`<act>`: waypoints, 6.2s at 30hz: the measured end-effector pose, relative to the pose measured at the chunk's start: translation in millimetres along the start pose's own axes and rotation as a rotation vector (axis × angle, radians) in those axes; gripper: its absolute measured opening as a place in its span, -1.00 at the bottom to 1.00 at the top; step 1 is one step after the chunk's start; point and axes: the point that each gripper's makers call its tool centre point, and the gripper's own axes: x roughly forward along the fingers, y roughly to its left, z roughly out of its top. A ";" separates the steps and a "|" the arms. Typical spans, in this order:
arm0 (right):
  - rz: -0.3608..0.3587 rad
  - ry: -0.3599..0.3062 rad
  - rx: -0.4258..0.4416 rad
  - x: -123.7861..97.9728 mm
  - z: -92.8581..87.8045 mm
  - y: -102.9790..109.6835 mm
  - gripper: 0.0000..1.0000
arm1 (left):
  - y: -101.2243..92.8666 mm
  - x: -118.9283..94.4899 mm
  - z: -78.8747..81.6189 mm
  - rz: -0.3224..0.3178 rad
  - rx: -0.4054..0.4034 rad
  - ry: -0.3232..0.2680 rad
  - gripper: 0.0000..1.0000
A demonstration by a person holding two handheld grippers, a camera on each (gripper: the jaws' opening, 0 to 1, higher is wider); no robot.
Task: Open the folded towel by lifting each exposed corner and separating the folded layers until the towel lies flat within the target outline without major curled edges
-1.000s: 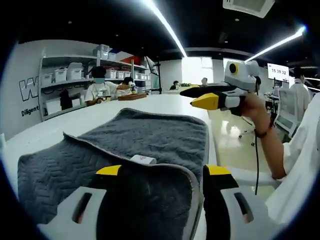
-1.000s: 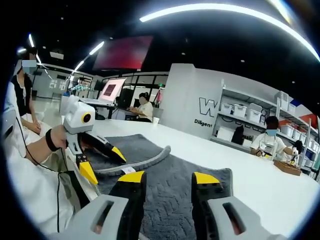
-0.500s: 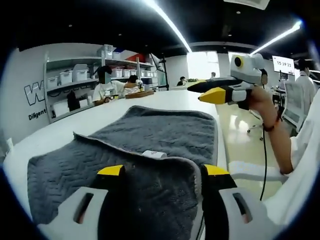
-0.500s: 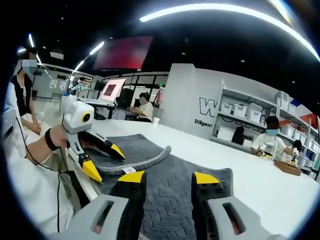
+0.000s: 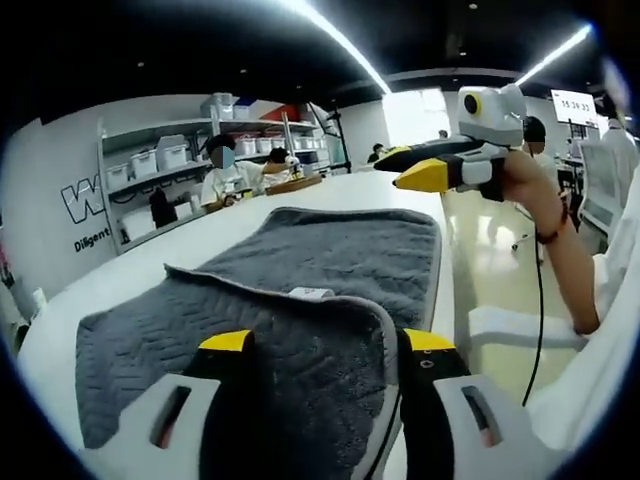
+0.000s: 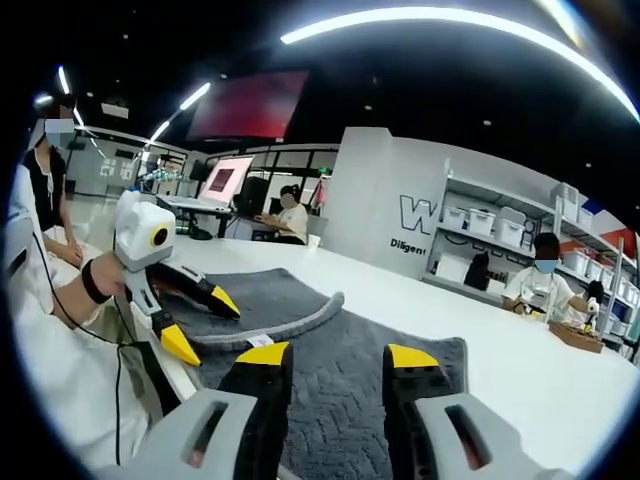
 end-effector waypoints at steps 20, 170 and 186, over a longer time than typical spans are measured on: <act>0.003 -0.002 -0.002 0.9 0.9 0.9 -0.37 | -9.5 13.7 5.8 0.067 0.041 -0.009 0.10; 0.174 0.120 -0.026 115.9 7.1 42.8 -0.45 | 6.6 -23.3 25.8 0.051 0.074 -0.177 -0.99; 0.142 0.112 -0.015 130.4 10.2 37.3 -0.39 | 8.7 -26.2 25.2 0.052 0.062 -0.189 -0.99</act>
